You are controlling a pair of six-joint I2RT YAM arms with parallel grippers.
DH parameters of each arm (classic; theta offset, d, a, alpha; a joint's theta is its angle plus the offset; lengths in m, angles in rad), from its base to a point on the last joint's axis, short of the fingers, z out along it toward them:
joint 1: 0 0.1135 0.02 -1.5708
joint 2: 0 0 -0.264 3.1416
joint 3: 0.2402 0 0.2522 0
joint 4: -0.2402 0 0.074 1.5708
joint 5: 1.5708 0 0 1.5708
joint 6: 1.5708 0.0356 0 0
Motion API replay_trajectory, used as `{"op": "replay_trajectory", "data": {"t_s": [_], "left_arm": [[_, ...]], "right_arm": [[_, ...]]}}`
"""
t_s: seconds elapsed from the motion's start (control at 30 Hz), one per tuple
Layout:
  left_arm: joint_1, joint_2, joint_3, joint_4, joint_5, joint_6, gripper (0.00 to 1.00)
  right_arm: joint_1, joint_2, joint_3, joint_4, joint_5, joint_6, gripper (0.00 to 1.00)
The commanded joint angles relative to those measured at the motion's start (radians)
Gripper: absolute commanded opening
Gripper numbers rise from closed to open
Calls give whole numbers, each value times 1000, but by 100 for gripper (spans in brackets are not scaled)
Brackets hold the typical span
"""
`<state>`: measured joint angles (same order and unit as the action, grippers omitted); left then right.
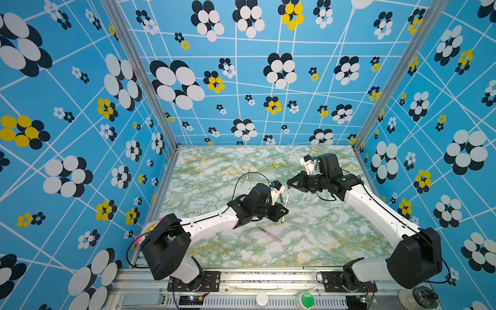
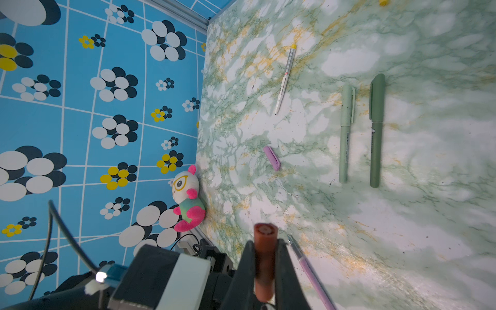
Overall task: Insert the pens into the pen caps
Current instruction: 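Lift the red cap and carry it above the white marker tip, then lower the red cap onto the marker tip held by the left gripper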
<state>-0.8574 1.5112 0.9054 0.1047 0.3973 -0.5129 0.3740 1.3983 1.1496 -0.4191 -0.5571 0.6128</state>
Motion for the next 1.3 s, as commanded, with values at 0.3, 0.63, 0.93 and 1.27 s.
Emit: {"op": "replay_trajectory", "data": {"t_s": [0.3, 0.63, 0.93, 1.27], "left_arm": [[10, 5, 14, 16, 9, -6, 0], [15, -6, 4, 21, 1, -10, 0], [19, -14, 4, 20, -11, -13, 0], [22, -15, -2, 27, -20, -24, 0]], "right_arm": [[26, -15, -2, -47, 11, -30, 4], [29, -17, 5, -73, 23, -52, 4], [37, -24, 10, -77, 11, -61, 3], [54, -37, 2, -78, 2, -67, 2]]}}
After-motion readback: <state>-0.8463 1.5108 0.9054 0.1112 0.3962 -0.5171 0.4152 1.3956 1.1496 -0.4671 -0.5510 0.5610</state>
